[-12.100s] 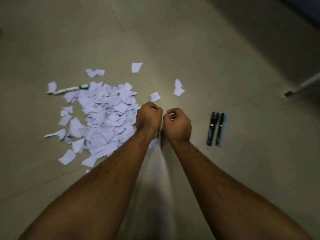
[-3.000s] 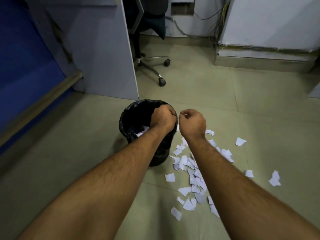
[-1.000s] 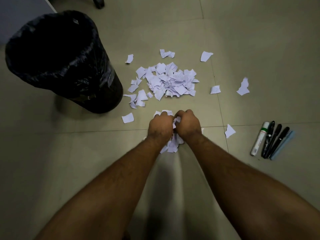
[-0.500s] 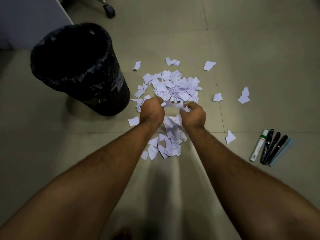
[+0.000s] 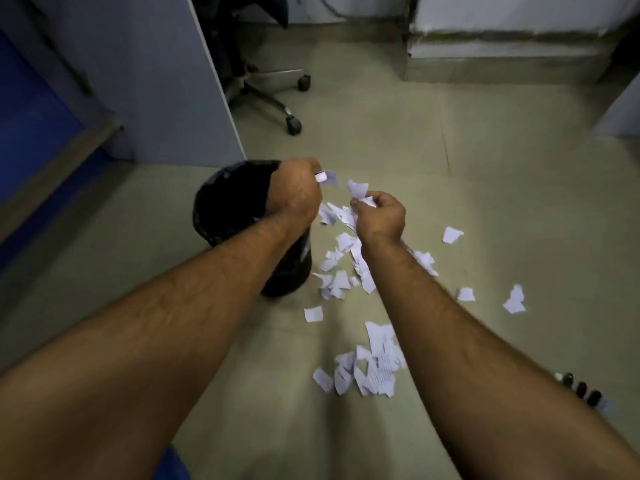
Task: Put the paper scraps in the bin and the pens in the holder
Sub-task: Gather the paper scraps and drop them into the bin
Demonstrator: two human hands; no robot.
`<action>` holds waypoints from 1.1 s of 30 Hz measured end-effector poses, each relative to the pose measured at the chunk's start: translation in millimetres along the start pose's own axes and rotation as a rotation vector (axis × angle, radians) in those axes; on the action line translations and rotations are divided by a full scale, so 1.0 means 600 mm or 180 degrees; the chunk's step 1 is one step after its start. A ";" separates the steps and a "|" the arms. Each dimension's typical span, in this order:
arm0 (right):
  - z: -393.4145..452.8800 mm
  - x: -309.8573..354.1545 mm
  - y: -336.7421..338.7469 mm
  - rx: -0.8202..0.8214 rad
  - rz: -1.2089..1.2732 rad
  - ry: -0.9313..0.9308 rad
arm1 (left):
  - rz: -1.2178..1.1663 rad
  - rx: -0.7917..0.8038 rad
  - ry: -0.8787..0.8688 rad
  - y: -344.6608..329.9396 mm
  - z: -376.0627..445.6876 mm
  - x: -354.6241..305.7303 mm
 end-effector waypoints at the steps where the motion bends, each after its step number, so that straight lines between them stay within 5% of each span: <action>1: 0.001 0.015 -0.024 0.0084 -0.0085 0.0069 | 0.0010 -0.0061 -0.0026 0.021 0.008 0.020; 12: -0.031 0.075 -0.223 0.0718 -0.1490 0.0781 | 0.0341 -0.0311 0.0583 0.057 0.021 0.206; 19: -0.038 0.061 -0.262 0.1251 -0.1804 0.0762 | 0.0265 -0.0264 0.0576 0.059 0.015 0.213; 24: -0.036 0.062 -0.235 0.0893 -0.1579 0.0676 | 0.0146 -0.0269 0.0656 0.070 0.014 0.181; 33: -0.033 0.063 -0.062 0.0187 -0.1376 0.0862 | -0.0076 0.0432 0.0266 -0.036 0.015 0.027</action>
Point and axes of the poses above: each hand's wrist, its own z-axis towards the middle knuckle, its own y-axis out of the back of the hand, x = y × z, the point moved 7 cm from there along z, towards the middle knuckle, and after that the axes turned 10 degrees about x, right-handed, at the moved point
